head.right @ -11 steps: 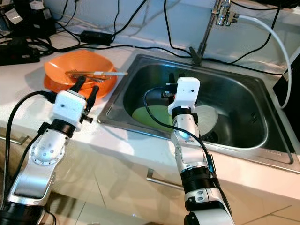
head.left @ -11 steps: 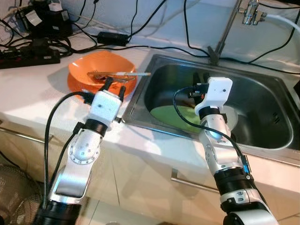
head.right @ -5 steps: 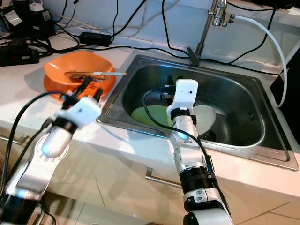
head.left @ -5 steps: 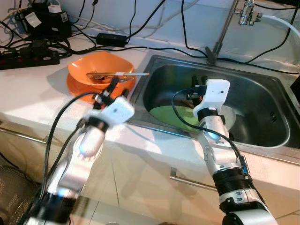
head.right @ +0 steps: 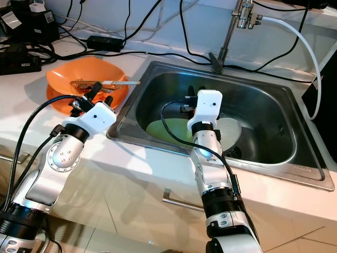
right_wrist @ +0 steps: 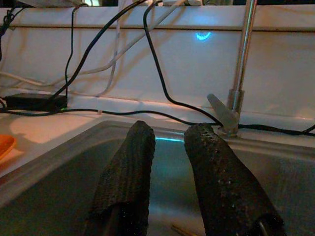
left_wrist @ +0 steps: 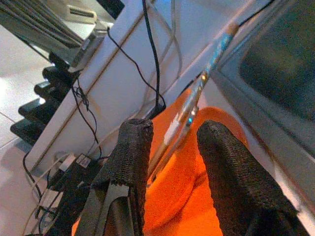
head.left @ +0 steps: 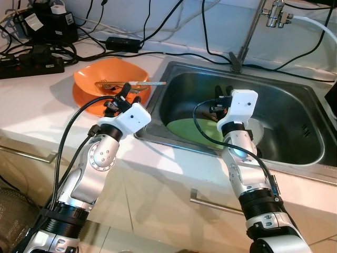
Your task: Kitchen organization
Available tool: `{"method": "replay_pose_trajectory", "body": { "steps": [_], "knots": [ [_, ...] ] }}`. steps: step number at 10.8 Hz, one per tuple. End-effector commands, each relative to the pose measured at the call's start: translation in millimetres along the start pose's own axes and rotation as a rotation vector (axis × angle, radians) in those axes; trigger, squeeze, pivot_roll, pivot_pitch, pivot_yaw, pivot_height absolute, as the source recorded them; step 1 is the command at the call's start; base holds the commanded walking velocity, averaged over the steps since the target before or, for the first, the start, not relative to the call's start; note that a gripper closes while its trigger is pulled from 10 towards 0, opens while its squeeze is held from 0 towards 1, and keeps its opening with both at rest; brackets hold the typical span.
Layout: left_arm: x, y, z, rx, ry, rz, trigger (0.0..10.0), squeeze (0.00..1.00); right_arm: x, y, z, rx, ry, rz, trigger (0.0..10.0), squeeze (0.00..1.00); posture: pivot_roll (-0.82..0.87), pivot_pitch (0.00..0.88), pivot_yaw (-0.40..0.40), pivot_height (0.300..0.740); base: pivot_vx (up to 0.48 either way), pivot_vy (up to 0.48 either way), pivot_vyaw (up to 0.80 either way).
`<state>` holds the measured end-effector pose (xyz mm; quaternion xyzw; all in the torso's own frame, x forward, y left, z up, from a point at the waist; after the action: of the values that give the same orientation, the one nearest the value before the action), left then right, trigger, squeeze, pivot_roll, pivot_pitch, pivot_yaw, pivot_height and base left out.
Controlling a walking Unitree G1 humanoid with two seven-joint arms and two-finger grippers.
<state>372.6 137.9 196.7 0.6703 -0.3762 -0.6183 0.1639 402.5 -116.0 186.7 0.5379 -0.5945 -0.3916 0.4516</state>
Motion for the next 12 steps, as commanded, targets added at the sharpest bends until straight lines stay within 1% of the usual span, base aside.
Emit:
{"method": "replay_pose_trajectory", "body": {
  "steps": [1, 3, 4, 5, 6, 7, 8, 9, 11, 12],
  "knots": [
    [-1.4, 1, -4.1, -0.005, -0.001, -0.020, 10.0, 0.00, 2.5, 2, -2.5, 0.008, -0.009, -0.006, 10.0, 0.00, 0.27, 0.041, -0.071, 0.740, 0.000, 0.000, 0.00],
    [-0.8, 2, -7.3, -0.013, -0.002, -0.016, 10.0, 0.00, 2.1, 4, -3.1, 0.012, -0.006, -0.007, 10.0, 0.00, 0.27, 0.040, -0.072, 0.740, 0.000, 0.000, 0.00],
    [1.4, 3, -9.5, -0.013, -0.006, -0.006, 5.3, 0.00, 1.6, 4, -3.3, 0.013, -0.006, -0.008, 10.0, 0.00, 0.27, 0.033, -0.072, 0.740, 0.000, 0.000, 0.00],
    [2.6, 4, -11.0, -0.010, -0.008, 0.001, 7.4, 0.00, 0.7, 4, -3.2, 0.014, -0.005, -0.010, 10.0, 0.00, 0.27, 0.029, -0.069, 0.740, 0.000, 0.000, 0.00],
    [3.4, 5, -12.2, -0.007, -0.011, 0.005, 9.1, 0.00, 0.1, 4, -3.0, 0.015, -0.005, -0.011, 10.0, 0.00, 0.27, 0.025, -0.067, 0.740, 0.000, 0.000, 0.00],
    [5.2, 5, -13.9, -0.011, -0.019, 0.009, 5.6, 0.00, -0.3, 4, -2.7, 0.015, -0.005, -0.012, 10.0, 0.00, 0.27, 0.022, -0.067, 0.740, 0.000, 0.000, 0.00],
    [6.8, 5, -16.7, -0.012, -0.023, 0.004, 6.5, 0.00, -0.4, 4, -2.5, 0.014, -0.006, -0.013, 10.0, 0.00, 0.27, 0.019, -0.065, 0.740, 0.000, 0.000, 0.00],
    [7.7, 6, -18.4, -0.012, -0.025, 0.002, 10.0, 0.00, -0.4, 4, -2.5, 0.014, -0.007, -0.013, 10.0, 0.00, 0.27, 0.019, -0.065, 0.740, 0.000, 0.000, 0.00],
    [10.2, 4, -22.7, -0.031, -0.035, -0.016, 10.0, 0.00, -0.2, 4, -2.8, 0.014, -0.008, -0.014, 10.0, 0.00, 0.27, 0.017, -0.064, 0.740, 0.000, 0.000, 0.00],
    [8.0, 3, -24.8, -0.037, -0.028, -0.020, 10.0, 0.00, -0.1, 4, -2.8, 0.014, -0.009, -0.014, 10.0, 0.00, 0.27, 0.018, -0.063, 0.740, 0.000, 0.000, 0.00]
  ]
}}
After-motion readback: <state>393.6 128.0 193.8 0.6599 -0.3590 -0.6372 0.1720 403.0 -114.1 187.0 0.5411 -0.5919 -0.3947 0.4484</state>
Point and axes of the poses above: a point about 5 cm out from each wrist's last joint towards the gripper, its own z axis pointing back from the gripper into the wrist, its own y axis along the axis of the wrist's last joint, x = y × z, the point moved 5 cm from there along -z, pointing out of the wrist towards the gripper, and after that the axes turned 9 degrees about z, right-handed, at the moved point
